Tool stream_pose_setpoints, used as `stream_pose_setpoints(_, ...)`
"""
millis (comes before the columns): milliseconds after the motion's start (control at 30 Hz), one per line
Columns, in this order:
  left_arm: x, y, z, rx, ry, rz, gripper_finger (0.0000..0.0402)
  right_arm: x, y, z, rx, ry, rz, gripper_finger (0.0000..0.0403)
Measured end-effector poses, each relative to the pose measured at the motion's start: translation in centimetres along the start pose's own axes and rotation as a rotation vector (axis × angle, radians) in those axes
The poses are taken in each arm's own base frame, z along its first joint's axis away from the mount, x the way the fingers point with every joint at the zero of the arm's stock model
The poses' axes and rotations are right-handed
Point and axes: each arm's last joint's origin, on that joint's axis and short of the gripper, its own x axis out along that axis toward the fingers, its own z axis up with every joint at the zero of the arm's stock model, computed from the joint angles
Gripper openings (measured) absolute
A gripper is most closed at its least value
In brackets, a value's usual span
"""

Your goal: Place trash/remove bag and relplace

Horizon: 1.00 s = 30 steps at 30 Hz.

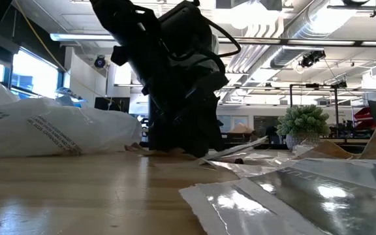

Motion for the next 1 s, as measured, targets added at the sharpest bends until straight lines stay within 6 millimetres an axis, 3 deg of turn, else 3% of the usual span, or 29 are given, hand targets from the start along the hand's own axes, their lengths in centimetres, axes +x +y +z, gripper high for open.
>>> stream_pose_setpoints(133, 0.0, -0.6, -0.5, 0.024, -0.018, 0.015, 0.0182, 0.0, 0.0, 0.0, 0.0, -0.003, -0.006, 0.0181)
stream_pose_setpoints(300, -1.3, -1.4, 0.5, 0.062, -0.052, 0.023, 0.0074, 0.0, 0.0, 0.0, -0.002, -0.002, -0.007, 0.0181)
stream_pose_setpoints(433, -4.9, -3.1, 3.0, 0.104, -0.178, -0.04, 0.0009, 0.1, -0.1, 0.0, 0.035, 0.001, -0.01, 0.0181)
stream_pose_setpoints(533, -7.6, -4.1, 3.8, 0.116, -0.23, -0.082, 0.0013, 0.6, -0.7, -0.3, 0.157, 0.048, -0.031, 0.0181)
stream_pose_setpoints(733, -10.7, -5.7, 2.2, 0.105, -0.134, -0.167, 0.0019, 3.7, -2.2, -1.6, 0.319, 0.275, -0.062, 0.0182)
stream_pose_setpoints(1000, -6.3, -6.0, -1.7, 0.06, 0.074, -0.061, 0.0001, 11.3, -2.8, -3.2, 0.373, 0.47, 0.049, 0.0182)
